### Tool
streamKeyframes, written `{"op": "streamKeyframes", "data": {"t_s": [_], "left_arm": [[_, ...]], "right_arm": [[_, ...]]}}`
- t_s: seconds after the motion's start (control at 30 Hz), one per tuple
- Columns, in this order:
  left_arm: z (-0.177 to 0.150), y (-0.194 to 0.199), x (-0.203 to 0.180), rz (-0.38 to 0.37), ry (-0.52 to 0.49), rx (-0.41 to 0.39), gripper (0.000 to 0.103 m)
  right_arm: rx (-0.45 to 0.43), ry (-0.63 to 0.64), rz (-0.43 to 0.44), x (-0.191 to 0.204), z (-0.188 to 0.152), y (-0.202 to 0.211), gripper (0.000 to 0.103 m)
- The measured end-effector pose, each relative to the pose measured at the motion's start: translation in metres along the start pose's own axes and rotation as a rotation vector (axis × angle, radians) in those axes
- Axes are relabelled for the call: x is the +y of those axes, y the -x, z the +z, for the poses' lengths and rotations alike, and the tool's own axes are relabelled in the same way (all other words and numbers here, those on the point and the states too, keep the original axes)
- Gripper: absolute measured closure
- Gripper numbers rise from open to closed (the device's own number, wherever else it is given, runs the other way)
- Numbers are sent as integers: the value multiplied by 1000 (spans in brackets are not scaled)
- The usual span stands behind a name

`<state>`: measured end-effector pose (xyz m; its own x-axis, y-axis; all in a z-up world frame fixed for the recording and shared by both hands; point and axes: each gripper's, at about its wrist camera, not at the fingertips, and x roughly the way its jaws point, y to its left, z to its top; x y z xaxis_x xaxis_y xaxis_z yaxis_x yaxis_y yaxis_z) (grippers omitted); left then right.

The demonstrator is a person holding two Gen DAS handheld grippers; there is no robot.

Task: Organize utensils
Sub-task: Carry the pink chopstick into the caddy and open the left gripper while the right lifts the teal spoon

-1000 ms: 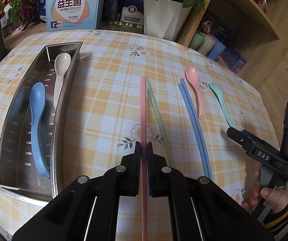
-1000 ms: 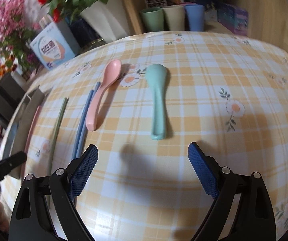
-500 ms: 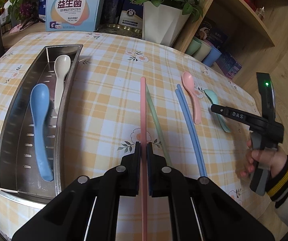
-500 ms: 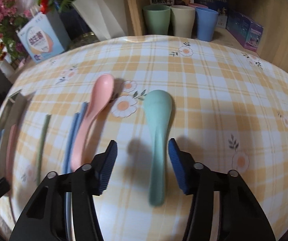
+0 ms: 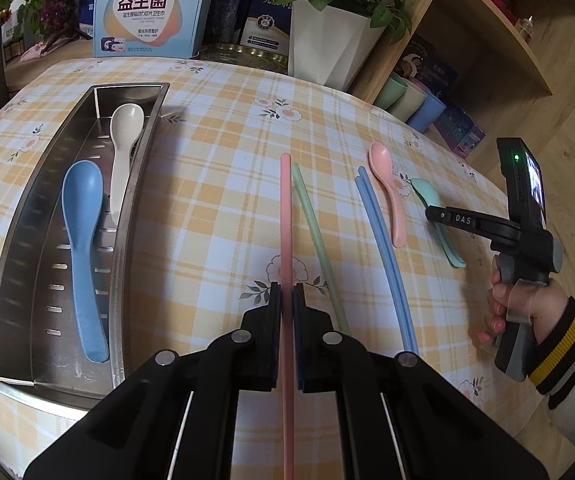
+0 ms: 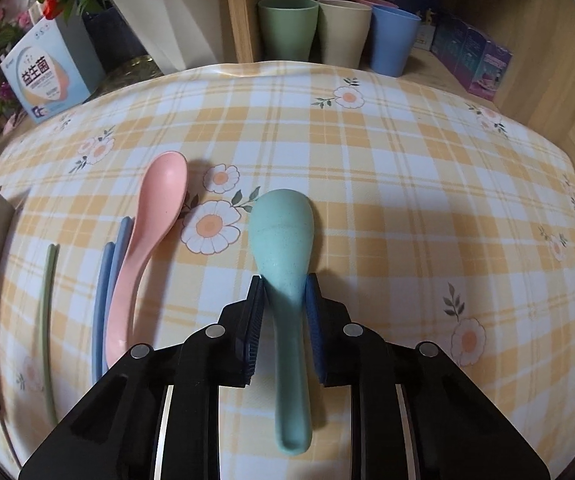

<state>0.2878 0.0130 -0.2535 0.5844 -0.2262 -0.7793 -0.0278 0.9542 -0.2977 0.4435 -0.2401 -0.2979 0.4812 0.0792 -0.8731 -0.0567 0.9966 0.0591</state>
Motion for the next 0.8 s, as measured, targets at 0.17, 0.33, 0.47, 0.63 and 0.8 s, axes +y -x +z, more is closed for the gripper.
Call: {"op": "streamKeyframes", "data": {"t_s": [0.17,0.33,0.47,0.63,0.8], "left_arm": [[2,-1,1,5,1,-1,97],[1,-3,-1,3,-4,6,97],[1,0,-5,3,-15,1,97],[2,5,-5,4,-18,-13,97],[6,12,0,3,3,-24,97]], "right_arm": [[-65,-58,78,-2,-17,21,82],[-128,-112,160,-3,-37,48,83],[-160,-125,202,1,-50,63,83],[-176,-98,243,13,-59,75,83],[-184,-79,292,27,-60,86,83]]}}
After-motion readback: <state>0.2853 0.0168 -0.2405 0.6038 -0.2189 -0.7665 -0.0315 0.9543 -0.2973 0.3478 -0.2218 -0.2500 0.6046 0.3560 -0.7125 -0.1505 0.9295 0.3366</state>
